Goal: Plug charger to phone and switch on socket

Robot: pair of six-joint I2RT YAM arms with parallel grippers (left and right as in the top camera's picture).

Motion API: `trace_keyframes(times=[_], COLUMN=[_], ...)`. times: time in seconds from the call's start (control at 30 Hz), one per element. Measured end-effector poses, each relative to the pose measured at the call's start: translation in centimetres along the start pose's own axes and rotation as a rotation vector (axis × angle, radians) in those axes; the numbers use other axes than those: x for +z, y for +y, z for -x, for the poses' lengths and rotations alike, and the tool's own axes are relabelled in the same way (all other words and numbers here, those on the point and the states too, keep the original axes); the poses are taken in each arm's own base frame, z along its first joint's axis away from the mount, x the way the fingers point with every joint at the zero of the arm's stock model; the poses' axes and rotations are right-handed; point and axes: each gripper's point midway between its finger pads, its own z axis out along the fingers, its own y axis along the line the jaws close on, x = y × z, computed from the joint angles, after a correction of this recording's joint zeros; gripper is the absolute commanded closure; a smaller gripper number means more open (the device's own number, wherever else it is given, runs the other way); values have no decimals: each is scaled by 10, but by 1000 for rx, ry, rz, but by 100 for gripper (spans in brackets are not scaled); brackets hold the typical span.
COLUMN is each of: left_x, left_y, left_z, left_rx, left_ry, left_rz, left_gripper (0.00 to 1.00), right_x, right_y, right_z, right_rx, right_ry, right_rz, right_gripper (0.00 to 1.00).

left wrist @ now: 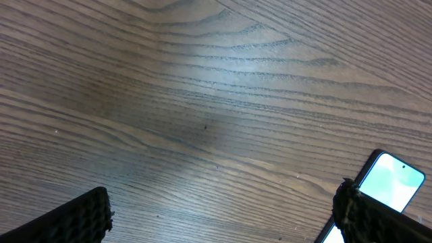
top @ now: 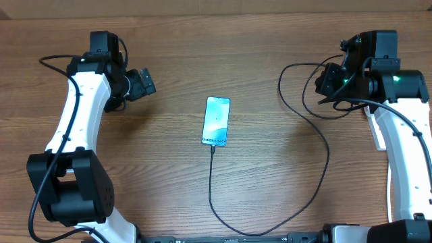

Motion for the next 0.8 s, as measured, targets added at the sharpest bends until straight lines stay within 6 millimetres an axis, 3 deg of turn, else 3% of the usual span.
trace_keyframes(times=[0.13, 0.53, 0.8], left_x=[0, 0, 0], left_y=[0, 0, 0], left_z=[0, 0, 0], left_rx=[0, 0, 0], left_ry=[0, 0, 0], left_rz=[0, 0, 0], left_gripper=[0, 0, 0], right_x=[-2, -18, -5], right_y=[-11, -76, -93], right_z=[6, 25, 24], right_rx=[48, 262, 307], right_ry=[-17, -89, -57], right_rz=[-15, -120, -148], right_gripper=[96, 96, 96])
